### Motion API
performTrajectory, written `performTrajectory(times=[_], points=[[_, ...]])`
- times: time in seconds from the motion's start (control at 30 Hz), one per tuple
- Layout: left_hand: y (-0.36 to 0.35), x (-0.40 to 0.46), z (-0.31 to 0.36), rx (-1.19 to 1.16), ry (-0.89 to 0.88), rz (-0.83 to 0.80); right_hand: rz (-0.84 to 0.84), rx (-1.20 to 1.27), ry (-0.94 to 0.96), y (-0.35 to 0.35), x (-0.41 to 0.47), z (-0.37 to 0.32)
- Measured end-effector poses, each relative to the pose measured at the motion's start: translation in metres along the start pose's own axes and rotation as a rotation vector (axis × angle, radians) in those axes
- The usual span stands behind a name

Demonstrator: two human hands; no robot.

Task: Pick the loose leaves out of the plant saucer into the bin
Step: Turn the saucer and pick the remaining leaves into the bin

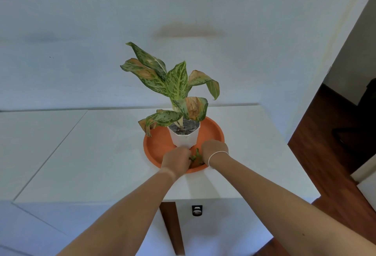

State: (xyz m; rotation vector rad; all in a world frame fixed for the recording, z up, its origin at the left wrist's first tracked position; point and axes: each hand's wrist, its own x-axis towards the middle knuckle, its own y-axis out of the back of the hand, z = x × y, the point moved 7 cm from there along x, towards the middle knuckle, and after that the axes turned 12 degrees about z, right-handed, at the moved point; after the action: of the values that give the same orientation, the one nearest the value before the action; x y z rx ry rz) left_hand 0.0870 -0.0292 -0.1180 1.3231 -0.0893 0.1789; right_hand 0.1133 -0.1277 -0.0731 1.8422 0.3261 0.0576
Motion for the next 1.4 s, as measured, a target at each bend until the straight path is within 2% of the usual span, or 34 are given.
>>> performTrajectory(times=[0.1, 0.33, 0.43, 0.57, 0.67, 0.77, 0.97, 1.2, 1.4], points=[[0.002, 0.000, -0.006, -0.029, 0.037, -0.020, -0.095, -0.146, 0.097, -0.009, -0.010, -0.005], [0.023, -0.002, -0.013, -0.268, 0.177, -0.005, -0.113, -0.109, 0.104, -0.007, -0.004, 0.005], [0.030, -0.006, -0.018, -0.343, 0.241, 0.023, -0.105, 0.098, 0.015, -0.017, 0.016, 0.019], [0.035, -0.010, -0.027, -0.440, 0.351, 0.064, -0.127, 0.622, -0.199, -0.015, 0.021, 0.038], [0.037, -0.011, -0.027, -0.467, 0.357, 0.075, -0.152, 0.896, -0.369, -0.020, 0.018, 0.049], [0.035, -0.010, -0.027, -0.457, 0.327, 0.062, -0.185, 1.067, -0.436, -0.026, 0.016, 0.053], [0.031, -0.006, -0.032, -0.383, 0.308, 0.041, -0.139, 1.198, -0.486, -0.035, 0.018, 0.058], [0.022, -0.006, -0.032, -0.357, 0.283, -0.054, -0.260, 1.315, -0.423, -0.045, 0.018, 0.059], [0.022, -0.003, -0.027, -0.307, 0.240, -0.029, -0.255, 1.354, -0.423, -0.042, 0.020, 0.057]])
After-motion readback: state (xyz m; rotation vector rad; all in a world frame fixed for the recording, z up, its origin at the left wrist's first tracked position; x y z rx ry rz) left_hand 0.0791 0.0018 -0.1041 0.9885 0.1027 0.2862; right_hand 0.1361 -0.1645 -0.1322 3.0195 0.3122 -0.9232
